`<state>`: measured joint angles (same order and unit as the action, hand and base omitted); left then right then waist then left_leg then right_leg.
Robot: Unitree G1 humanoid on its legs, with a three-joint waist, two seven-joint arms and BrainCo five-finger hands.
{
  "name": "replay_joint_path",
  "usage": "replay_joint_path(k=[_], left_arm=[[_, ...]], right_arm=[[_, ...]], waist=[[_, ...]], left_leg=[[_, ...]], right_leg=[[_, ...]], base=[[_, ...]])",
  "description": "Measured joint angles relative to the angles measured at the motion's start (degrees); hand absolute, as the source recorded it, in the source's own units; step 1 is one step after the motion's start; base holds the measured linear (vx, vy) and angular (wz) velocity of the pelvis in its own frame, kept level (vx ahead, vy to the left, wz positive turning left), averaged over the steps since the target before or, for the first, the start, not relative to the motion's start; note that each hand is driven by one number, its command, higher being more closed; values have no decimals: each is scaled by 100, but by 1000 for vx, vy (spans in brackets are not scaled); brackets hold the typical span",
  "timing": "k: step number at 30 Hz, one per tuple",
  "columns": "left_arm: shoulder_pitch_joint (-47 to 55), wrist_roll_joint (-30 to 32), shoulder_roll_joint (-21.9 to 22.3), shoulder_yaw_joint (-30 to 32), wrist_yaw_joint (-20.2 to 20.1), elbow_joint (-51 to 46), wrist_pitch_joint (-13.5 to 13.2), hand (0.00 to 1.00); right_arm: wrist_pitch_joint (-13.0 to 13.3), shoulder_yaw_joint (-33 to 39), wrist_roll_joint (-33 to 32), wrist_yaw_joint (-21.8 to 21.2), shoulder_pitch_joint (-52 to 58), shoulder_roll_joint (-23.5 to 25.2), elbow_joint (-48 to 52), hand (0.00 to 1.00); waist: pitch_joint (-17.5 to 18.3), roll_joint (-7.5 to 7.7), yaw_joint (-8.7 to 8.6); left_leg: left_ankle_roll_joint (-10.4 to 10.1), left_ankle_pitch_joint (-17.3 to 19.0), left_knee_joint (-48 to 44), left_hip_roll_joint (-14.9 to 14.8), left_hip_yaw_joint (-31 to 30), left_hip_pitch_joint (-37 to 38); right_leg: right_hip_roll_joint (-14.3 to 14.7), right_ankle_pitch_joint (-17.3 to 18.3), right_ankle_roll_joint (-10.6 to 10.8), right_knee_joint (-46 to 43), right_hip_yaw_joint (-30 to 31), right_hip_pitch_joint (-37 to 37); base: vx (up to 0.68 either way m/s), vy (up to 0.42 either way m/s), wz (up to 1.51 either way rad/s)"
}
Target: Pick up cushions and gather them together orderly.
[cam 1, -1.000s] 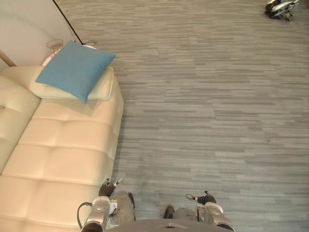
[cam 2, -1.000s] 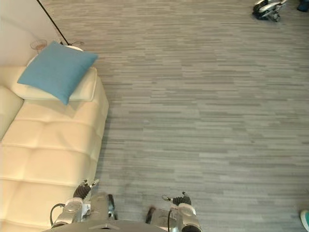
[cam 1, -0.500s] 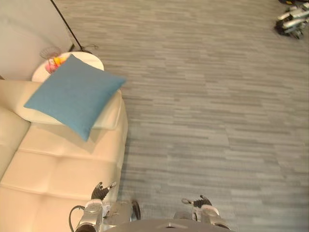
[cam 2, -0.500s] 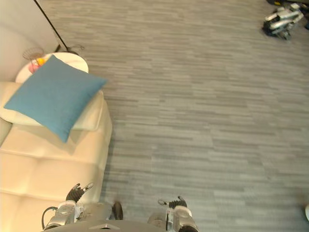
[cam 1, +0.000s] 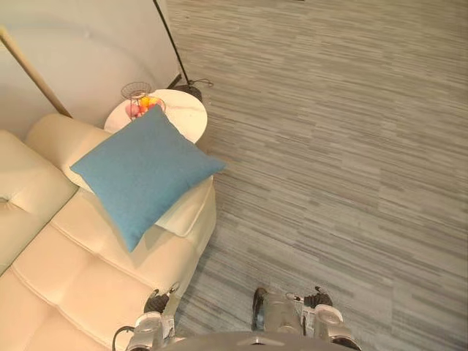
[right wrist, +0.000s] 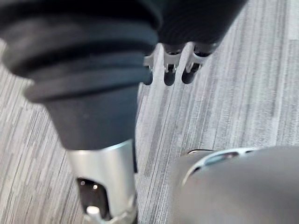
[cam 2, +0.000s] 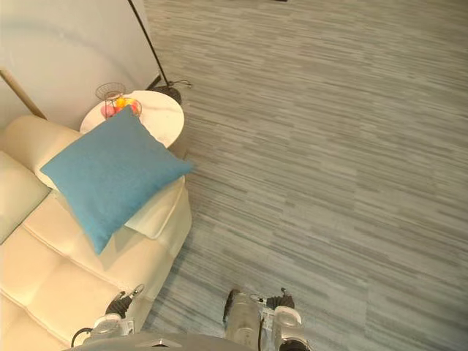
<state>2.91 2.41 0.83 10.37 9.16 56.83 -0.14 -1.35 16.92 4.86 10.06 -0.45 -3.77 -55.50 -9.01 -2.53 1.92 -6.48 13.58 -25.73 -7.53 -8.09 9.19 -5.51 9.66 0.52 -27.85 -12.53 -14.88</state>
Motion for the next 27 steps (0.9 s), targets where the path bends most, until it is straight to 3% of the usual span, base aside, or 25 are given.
replay_joint_path(k=[2, 4, 6, 7, 9, 10, 11, 12, 14, 17, 19, 20, 22, 24, 25, 27], left_arm=[[-28, -6, 18, 75, -2, -25, -1, 0], [-17, -35, 19, 67, -1, -182, -1, 0], [-22, -60, 19, 5, -1, -230, -7, 0], [-40, -64, -8, -112, 0, -232, -29, 0], [-65, -63, -29, -245, -1, -226, -31, 0], [-78, -83, -41, -294, -12, -212, -30, 0], [-109, -109, -114, -341, -5, -218, -28, 0], [-137, -123, -214, -367, -16, -261, -64, 0], [-167, -122, -292, -370, -50, -235, -58, 0], [-126, -115, -315, -363, -68, -178, -47, 0], [-106, -111, -312, -352, -68, -132, -46, 0], [-109, -106, -301, -322, -75, -92, -46, 0], [-96, -114, -327, -352, -75, -7, -36, 0], [-103, -104, -408, -425, -78, 3, -23, 0], [-90, -104, -477, -420, -74, 6, -16, 0], [-91, -102, -476, -417, -67, 17, -16, 0]], right_arm=[[-5, -101, -2, 3, 18, 11, -11, 0], [-3, -90, -2, 5, 57, 51, -183, 0], [-12, -78, -5, 9, 48, 61, -292, 0], [-11, -71, -8, 14, 56, 62, -293, 0], [-9, -9, -48, 22, 74, 51, -273, 0], [-13, 32, -67, 33, 90, 8, -285, 0], [-18, 20, -82, 38, 79, 59, -288, 0], [-15, 20, -101, 39, 44, 152, -290, 0], [-13, 19, -100, 37, 16, 219, -291, 0], [-15, 18, -95, 35, 22, 229, -400, 0], [-11, 14, -66, 34, 21, 218, -399, 0], [-12, 3, -30, 30, 24, 204, -402, 0], [8, 12, -38, 5, 39, 172, -314, 0], [5, -32, -8, -6, 40, 186, -316, 0], [6, -60, -3, -4, 66, 218, -350, 0], [25, -59, -8, -5, 65, 228, -372, 0]], waist=[[-51, 8, 12], [-81, -33, 114], [-88, -21, 146], [-89, -16, 125], [-73, -71, 95], [-71, -98, 87], [-46, -6, 112], [-60, 174, 202], [-83, 286, 217], [-67, 352, 180], [-52, 367, 169], [-57, 363, 140], [-49, 350, 10], [-54, 360, -38], [0, 466, -17], [4, 466, -49]], left_leg=[[-152, -433, -1706, -246, 236, -888], [18, -77, -2605, -528, 880, -1446], [180, 172, -2358, -479, 1433, -1765], [209, 163, -1600, -355, 1777, -1940], [354, -363, -281, -275, 2268, -2082], [599, -636, 103, -282, 2592, -2174], [687, -689, 277, -144, 2657, -2096], [713, -728, 451, -1, 2662, -2079], [716, -729, 523, 170, 2537, -1998], [768, -769, 914, 410, 2519, -1595], [786, -800, 1230, 549, 2499, -1424], [793, -762, 1411, 639, 2392, -1381], [864, -802, 1620, 765, 2079, -1185], [887, -824, 1616, 768, 1836, -1122], [915, -859, 1623, 771, 1570, -1085], [846, -911, 1674, 745, 1251, -1079]], right_leg=[[78, 109, -78, 396, -302, 535], [145, 82, -133, 816, -596, 1130], [89, 63, -100, 1115, -792, 1534], [13, 45, -48, 1290, -993, 1722], [-9, 61, 74, 1409, -1221, 1849], [47, 116, 187, 1401, -1332, 1909], [-41, 122, 210, 1415, -1344, 1906], [-125, 121, 248, 1501, -1356, 1900], [-198, 114, 275, 1594, -1361, 2054], [-344, 90, 320, 1602, -1351, 2306], [-516, 123, 469, 1362, -1351, 2268], [-635, 179, 565, 888, -1349, 2109], [-969, 20, 502, -696, -1098, 1494], [-898, 323, 491, -1013, -598, 1243], [-654, 628, 443, -764, -123, 1115], [-303, 681, 464, -225, 486, 938]], base=[[315, -198, 74], [321, -105, 51], [243, -33, 47], [224, 27, 65], [192, 46, 65], [217, 61, 68], [292, 112, 70], [211, 89, 47], [177, 53, 32], [127, 29, 19], [20, 23, 8], [-48, 23, 30], [27, 48, 61], [104, -4, 77], [97, -73, 85], [100, -120, 99]])
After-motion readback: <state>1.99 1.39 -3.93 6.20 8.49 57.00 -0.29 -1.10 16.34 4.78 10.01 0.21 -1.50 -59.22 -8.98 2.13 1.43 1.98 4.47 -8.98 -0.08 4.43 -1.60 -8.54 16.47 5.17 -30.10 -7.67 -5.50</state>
